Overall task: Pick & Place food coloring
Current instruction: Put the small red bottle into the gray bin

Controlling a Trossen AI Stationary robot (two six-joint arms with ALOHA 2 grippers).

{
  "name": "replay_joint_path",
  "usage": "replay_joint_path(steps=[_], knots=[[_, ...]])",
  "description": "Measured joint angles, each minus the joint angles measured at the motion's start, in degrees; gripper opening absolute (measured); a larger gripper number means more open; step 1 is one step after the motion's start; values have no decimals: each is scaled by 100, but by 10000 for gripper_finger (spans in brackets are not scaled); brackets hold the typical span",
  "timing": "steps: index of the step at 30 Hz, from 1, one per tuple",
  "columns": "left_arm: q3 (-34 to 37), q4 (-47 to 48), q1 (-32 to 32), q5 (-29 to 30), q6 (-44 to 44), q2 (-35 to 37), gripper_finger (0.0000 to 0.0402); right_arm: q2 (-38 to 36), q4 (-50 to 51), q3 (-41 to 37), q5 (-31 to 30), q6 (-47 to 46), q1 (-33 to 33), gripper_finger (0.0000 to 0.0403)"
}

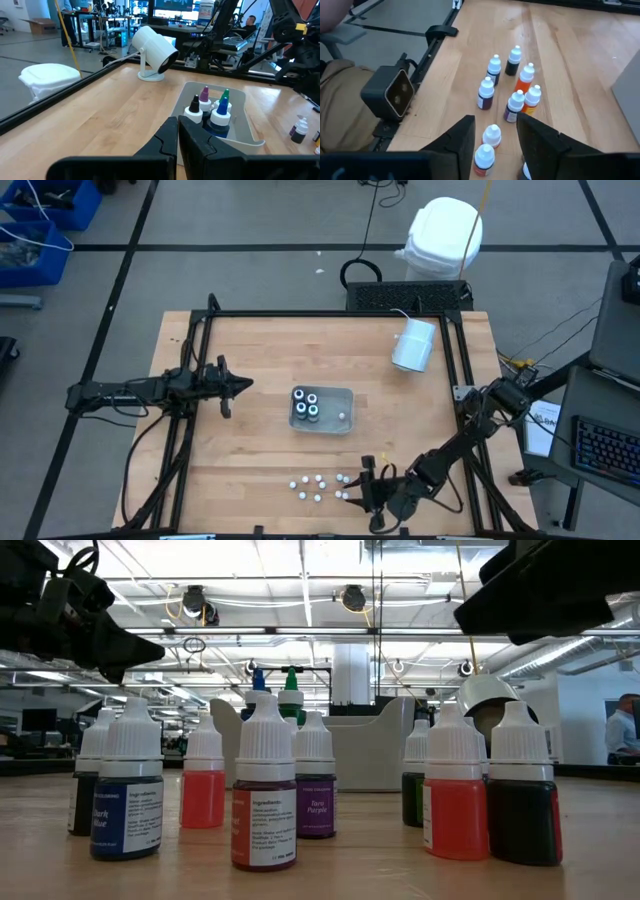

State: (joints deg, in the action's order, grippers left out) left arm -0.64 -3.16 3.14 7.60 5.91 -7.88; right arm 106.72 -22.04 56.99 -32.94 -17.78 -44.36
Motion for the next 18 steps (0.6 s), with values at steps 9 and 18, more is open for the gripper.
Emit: replay_joint_path(steps=[9, 18], knots=[[-4, 26, 0, 0, 41, 0, 19, 455, 20, 453, -318, 42, -93, 130], [-7, 37, 0, 0, 50, 2, 19, 479, 479, 455, -593, -251, -222, 130]])
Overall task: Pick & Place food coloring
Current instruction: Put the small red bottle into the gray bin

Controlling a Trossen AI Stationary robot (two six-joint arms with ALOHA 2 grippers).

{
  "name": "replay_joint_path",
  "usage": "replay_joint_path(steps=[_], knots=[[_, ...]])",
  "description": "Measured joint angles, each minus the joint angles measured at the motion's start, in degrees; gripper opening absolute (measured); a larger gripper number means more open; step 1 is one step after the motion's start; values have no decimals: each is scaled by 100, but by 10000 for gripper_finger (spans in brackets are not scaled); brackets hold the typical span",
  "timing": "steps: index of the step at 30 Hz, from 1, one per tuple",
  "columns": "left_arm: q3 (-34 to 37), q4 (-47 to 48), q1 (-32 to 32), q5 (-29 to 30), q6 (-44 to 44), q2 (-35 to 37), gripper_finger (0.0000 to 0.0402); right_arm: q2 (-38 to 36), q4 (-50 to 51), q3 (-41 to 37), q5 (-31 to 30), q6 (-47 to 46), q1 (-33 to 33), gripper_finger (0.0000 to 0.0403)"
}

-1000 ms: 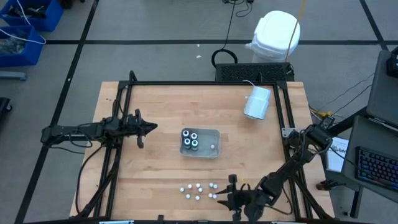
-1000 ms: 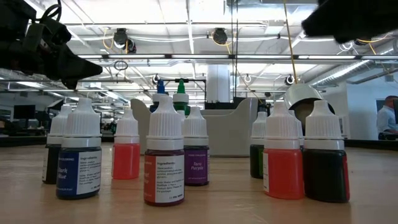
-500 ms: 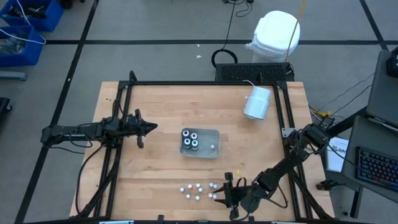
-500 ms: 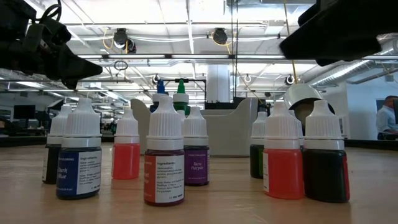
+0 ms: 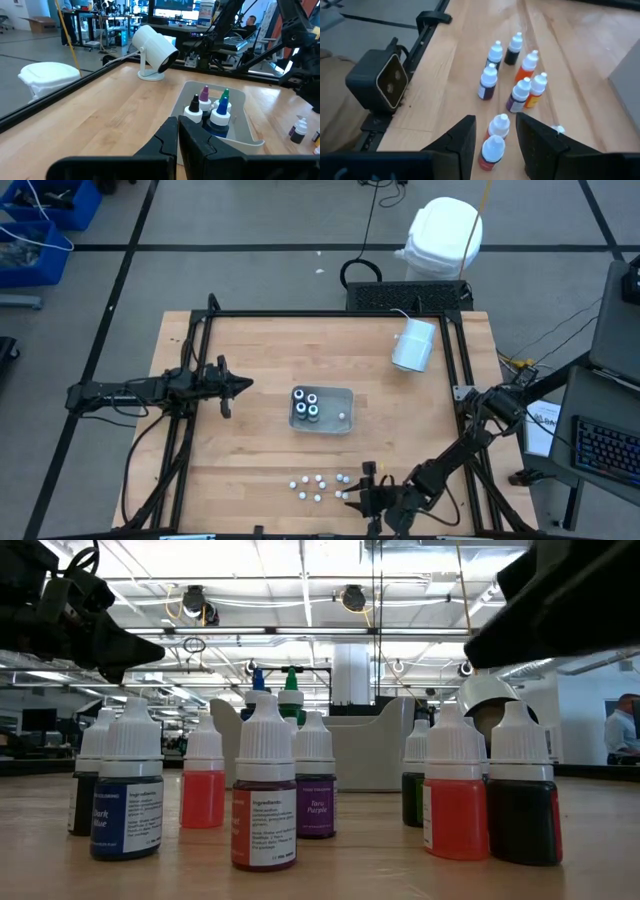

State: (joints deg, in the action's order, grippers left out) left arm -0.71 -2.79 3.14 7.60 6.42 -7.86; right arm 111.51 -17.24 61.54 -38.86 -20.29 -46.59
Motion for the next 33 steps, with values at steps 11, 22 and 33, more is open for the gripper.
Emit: replay_joint_path(steps=[11, 22, 33], knots=[[0, 0, 0, 2, -11, 0, 19, 26, 148, 0, 6, -123, -2, 130], [0, 2, 0, 2, -22, 0, 19, 212, 160, -4, 12, -169, 0, 130], [0, 2, 0, 2, -22, 0, 19, 212, 274, -5, 15, -368, 20, 130]])
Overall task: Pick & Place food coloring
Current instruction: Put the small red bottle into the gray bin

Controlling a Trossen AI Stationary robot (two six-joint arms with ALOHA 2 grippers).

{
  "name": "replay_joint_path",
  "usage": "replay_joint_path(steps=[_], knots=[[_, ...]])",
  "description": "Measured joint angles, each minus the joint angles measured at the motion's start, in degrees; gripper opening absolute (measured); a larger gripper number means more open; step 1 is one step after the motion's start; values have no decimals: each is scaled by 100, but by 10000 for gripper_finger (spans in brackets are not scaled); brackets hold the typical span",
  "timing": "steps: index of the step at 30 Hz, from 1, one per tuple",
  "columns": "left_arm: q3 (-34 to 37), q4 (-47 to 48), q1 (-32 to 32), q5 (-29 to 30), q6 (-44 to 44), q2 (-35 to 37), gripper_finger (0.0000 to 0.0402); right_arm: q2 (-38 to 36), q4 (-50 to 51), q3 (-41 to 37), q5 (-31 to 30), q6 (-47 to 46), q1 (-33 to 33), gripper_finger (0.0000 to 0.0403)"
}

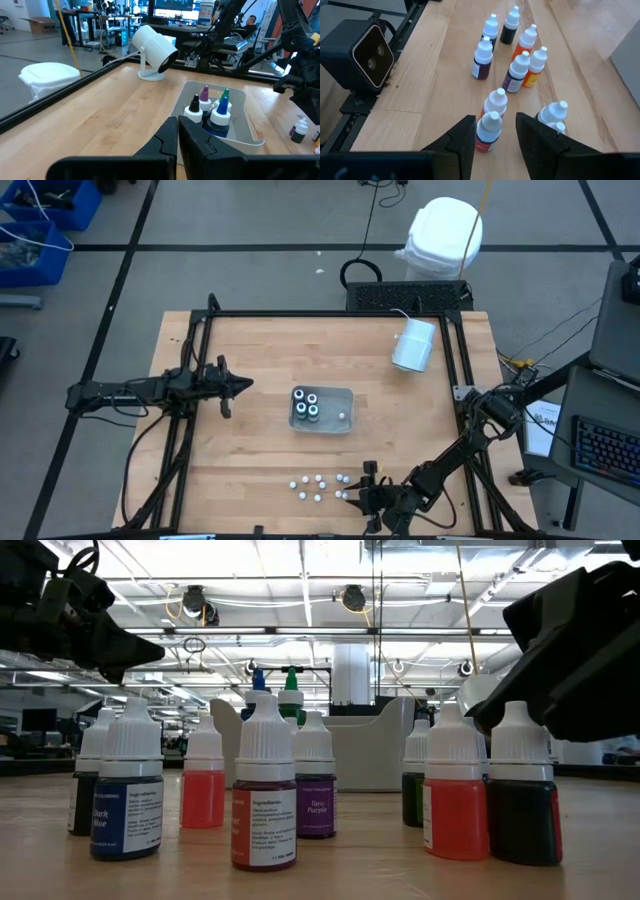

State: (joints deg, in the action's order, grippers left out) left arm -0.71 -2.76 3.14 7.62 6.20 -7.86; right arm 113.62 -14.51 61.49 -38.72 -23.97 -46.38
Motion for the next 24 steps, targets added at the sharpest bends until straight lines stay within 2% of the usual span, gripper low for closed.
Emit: replay_joint_path(steps=[10, 24], knots=[[0, 0, 0, 0, 1, 0, 19, 0, -129, -208, 4, -280, 55, 130], [2, 0, 0, 0, 2, 0, 19, 0, -427, -216, 157, -90, 65, 130]])
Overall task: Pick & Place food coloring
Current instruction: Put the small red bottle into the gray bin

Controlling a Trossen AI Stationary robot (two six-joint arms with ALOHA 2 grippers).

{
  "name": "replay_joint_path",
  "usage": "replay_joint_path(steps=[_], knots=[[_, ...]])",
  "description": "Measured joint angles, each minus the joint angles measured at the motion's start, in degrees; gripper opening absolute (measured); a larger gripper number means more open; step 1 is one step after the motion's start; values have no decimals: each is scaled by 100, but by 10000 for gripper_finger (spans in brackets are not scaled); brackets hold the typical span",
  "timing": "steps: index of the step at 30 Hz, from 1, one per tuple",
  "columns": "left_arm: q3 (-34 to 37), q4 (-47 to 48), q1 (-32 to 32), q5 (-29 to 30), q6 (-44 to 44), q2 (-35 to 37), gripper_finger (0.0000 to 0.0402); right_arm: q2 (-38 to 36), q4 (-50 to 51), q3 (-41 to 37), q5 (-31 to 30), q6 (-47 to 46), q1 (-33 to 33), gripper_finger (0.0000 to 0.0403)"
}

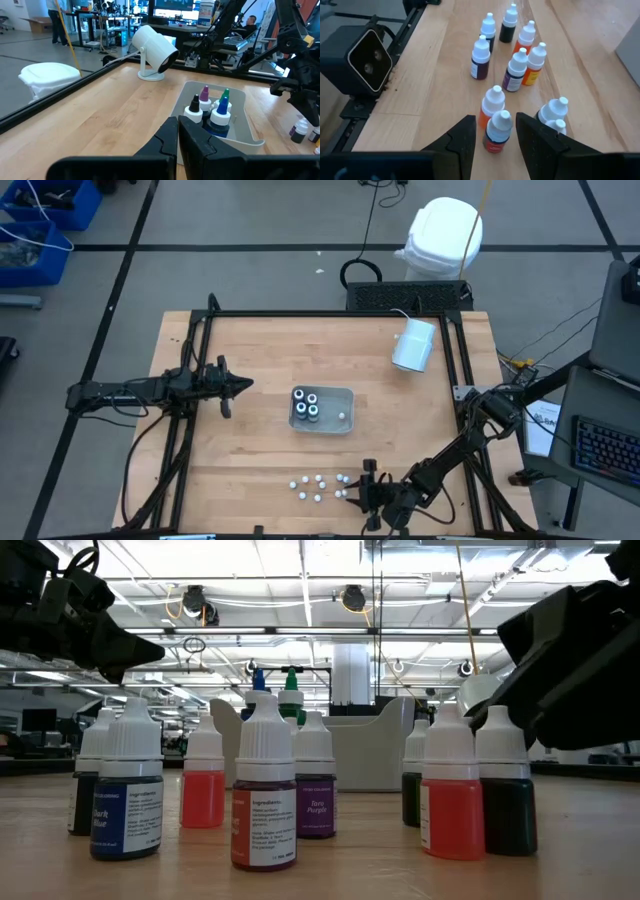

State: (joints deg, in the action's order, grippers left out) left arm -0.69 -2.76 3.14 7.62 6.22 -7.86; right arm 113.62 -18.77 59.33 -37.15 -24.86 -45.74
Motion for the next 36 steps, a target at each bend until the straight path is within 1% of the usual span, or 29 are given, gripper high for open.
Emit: replay_joint_path(steps=[4, 8, 13, 25, 33, 36], knots=[[0, 0, 0, 0, 0, 0, 19, 4, -5, 0, 2, 35, 24, 130], [0, 0, 0, 2, 0, 0, 19, 182, -182, 0, 28, 92, 73, 130], [0, -2, -2, 2, 0, -2, 19, 450, -533, -2, 458, 278, 227, 130], [0, 2, -2, 2, 2, 0, 19, 203, -510, -2, 422, 332, 151, 130], [2, 0, -2, 2, 0, -2, 19, 201, -437, 1, 421, 231, 142, 130], [2, -1, -2, 2, 1, -1, 19, 201, -450, 2, 418, 221, 142, 124]])
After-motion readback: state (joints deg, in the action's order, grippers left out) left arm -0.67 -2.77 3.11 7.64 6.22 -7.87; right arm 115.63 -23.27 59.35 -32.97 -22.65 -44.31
